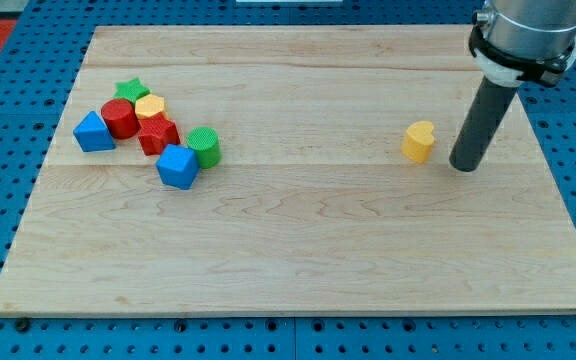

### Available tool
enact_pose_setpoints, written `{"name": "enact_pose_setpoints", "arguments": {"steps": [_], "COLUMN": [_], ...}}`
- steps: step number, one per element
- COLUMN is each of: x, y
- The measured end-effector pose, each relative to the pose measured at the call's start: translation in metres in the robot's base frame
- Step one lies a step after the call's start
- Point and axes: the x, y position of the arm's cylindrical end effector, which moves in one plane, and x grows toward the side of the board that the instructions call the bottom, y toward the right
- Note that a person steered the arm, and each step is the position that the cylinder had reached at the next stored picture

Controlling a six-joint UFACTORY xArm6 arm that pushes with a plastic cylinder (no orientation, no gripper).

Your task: Slide yellow heart down a bit

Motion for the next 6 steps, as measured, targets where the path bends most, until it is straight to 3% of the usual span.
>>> {"name": "enact_pose_setpoints", "arguments": {"steps": [1,3,5,6], "x": [-0.024,-0.055,-0.068,-0.095], "y": [-0.060,-0.049,-0.127,-0.098]}}
